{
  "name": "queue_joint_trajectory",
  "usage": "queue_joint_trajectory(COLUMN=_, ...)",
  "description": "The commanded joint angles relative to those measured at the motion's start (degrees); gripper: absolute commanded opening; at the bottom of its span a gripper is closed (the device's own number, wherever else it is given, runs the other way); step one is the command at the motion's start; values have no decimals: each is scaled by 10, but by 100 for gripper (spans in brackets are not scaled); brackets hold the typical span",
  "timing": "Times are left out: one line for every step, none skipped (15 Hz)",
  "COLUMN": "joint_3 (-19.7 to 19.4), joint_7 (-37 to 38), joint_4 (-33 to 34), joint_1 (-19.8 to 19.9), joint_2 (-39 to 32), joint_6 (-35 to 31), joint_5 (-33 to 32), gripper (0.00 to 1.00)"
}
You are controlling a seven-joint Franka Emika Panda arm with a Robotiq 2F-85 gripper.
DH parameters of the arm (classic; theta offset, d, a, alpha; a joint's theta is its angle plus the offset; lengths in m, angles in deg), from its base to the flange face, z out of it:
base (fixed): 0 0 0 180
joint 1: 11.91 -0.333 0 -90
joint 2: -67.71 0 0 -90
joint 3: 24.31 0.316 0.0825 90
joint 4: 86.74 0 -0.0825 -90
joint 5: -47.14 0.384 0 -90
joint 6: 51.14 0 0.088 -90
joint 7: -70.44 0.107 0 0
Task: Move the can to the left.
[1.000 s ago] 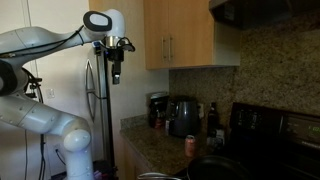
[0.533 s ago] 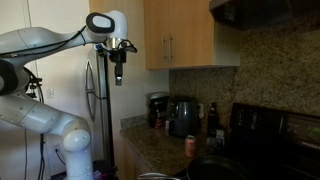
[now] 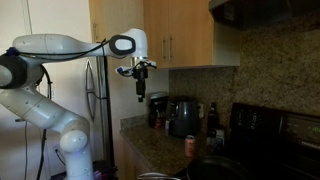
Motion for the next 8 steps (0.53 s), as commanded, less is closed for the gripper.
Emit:
queue_joint_trajectory(joint_3=12, joint_7=-9, joint_4=-1, joint_1=23, joint_2=-4, joint_6=-3, joint_5=10, gripper=100)
queue_joint_trajectory(joint_3=12, joint_7=-7, joint_4=-1, joint_1=23, joint_2=-4, joint_6=-3, joint_5=10, gripper=100)
queue_joint_trajectory(joint_3=13, joint_7=-6, joint_4=-1, joint_1=24, joint_2=-2, joint_6=-3, joint_5=10, gripper=100)
queue_joint_trajectory(joint_3=17, joint_7=3, joint_4=-8, joint_1=25, joint_2=-19, joint_6=-18, joint_5=7, gripper=100)
queue_joint_trajectory(joint_3=16, joint_7=8, joint_4=-19, joint_1=23, joint_2=-28, joint_6=-51, joint_5=12, gripper=100)
queue_joint_trajectory(joint_3=11, joint_7=17, joint_4=-23, joint_1=21, joint_2=-43, joint_6=-84, joint_5=29, gripper=100)
queue_joint_trajectory(joint_3=11, joint_7=26, joint_4=-26, joint_1=20, joint_2=-57, joint_6=-116, joint_5=44, gripper=100)
queue_joint_trajectory(joint_3=16, joint_7=41, joint_4=-35, joint_1=24, joint_2=-70, joint_6=-164, joint_5=52, gripper=100)
